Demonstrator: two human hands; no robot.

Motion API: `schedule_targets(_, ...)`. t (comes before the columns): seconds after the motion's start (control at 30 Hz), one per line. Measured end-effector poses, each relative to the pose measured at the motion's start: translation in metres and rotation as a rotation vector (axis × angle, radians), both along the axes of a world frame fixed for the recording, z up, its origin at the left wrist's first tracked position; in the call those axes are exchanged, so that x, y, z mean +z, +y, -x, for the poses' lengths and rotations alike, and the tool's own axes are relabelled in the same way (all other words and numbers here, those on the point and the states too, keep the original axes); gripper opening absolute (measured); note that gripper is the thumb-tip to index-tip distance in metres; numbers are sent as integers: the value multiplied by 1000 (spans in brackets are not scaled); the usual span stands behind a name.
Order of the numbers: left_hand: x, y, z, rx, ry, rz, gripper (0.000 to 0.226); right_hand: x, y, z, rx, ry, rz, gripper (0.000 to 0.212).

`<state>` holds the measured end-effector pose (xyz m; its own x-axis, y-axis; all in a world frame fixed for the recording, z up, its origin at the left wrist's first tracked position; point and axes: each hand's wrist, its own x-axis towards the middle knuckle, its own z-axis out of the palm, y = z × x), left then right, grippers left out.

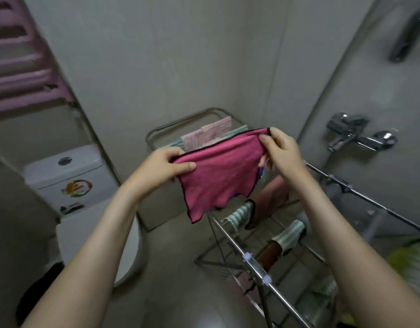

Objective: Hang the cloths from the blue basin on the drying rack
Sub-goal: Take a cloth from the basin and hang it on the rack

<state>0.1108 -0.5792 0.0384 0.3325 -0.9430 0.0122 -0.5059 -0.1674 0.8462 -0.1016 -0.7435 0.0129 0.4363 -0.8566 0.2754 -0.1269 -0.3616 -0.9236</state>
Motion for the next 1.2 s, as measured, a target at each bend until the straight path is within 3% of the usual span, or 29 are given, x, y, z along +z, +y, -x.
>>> schedule_targets(0.13,-4,-46,14,-138,114,17,16,-13,-11,50,-208,37,23,27)
schedule_targets(0.3,-17,-106,42,-188,210,29,22,-28,-9,94,-369,-13,-45,21)
schedule_targets(0.5,-32,-140,80,-200,284,18,23,-47,-4,126,-434,-58,-210,22)
schedule_targets(0.7,-39,-169,83,-126,55,61,29,-61,-6,135,-290,-34,-403,26)
schedule_targets(0.83,-47,-186,70,-148,35,-83,29,-83,-4,129,-117,6,-684,25)
schedule_targets(0.9,-58,-194,67,-196,-58,-209,30,-99,-7,125,-74,31,-765,28)
schedule_targets(1.03,-93,-213,78,-206,-277,-334,29,-127,-23,111,-212,134,-776,37)
schedule_targets(1.2,-128,-236,93,-127,-212,-300,32,-153,-49,103,-365,96,-798,51)
